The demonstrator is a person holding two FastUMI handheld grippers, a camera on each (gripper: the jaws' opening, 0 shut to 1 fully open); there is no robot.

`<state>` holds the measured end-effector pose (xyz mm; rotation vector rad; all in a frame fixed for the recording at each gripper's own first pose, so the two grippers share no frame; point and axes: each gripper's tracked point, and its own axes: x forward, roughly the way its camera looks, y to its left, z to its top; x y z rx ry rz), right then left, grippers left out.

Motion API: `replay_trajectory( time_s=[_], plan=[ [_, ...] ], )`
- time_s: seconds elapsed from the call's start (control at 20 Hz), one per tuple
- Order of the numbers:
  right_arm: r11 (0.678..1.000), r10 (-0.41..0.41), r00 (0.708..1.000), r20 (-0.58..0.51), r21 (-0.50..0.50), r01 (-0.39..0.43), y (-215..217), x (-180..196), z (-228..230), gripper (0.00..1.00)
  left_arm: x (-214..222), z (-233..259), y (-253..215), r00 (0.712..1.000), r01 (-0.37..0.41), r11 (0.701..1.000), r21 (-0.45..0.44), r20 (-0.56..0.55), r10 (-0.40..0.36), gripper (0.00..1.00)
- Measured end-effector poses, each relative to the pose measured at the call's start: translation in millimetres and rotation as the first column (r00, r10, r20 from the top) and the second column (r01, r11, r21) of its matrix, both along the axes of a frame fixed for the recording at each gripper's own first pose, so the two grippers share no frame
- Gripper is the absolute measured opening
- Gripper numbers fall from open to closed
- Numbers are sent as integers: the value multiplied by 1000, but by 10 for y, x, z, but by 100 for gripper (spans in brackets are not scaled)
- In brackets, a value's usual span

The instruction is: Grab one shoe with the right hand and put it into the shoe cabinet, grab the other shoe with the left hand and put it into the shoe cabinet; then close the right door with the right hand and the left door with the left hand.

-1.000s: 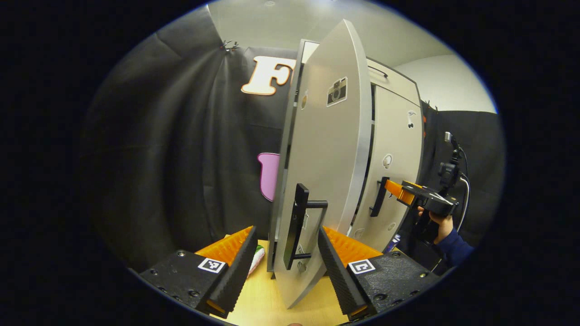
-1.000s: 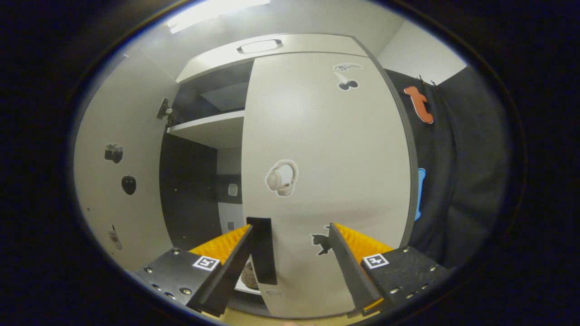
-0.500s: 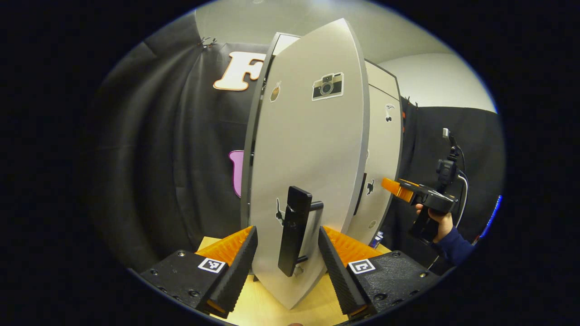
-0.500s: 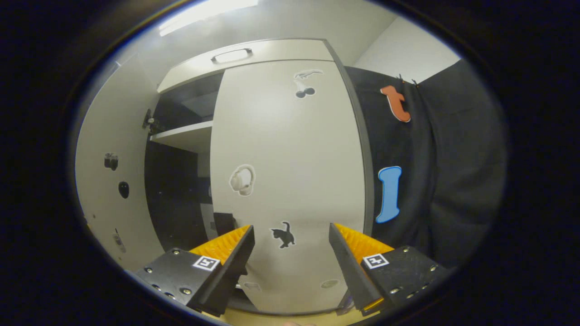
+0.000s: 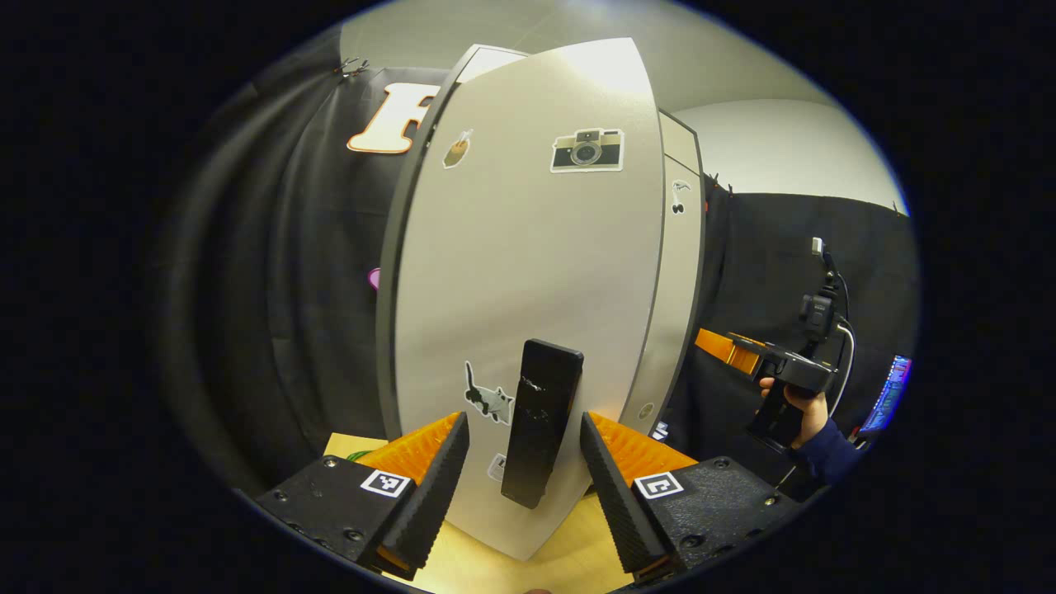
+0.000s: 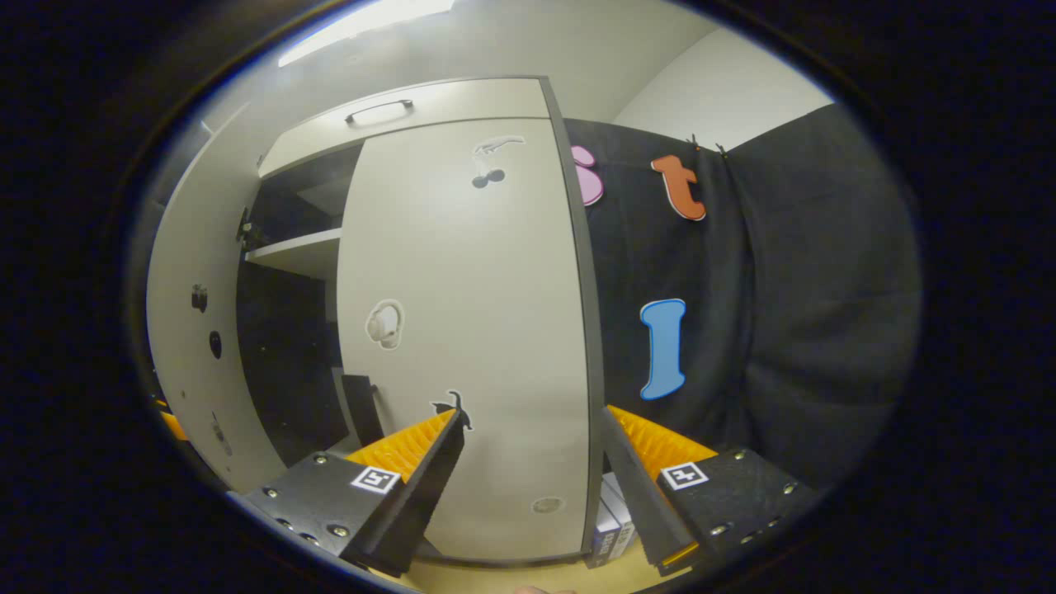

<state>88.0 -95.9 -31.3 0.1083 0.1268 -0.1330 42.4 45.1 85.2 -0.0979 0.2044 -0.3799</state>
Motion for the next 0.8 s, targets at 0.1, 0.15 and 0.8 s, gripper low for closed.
replay_trajectory(
  time_s=[0.1,0.15,0.8],
  plan=[
    [1000,-19,1000,3,1,19,-105,-57,22,97,56,-57,-61,1000,-6,1000,9,-8,6,79],
    [1000,-29,1000,5,1,29,-150,-74,24,97,106,-89,-76,1000,-16,1000,18,-8,16,84],
    [994,-104,995,-4,15,104,-619,-362,44,97,537,-197,-493,999,-36,999,40,-8,36,89]
  ],
)
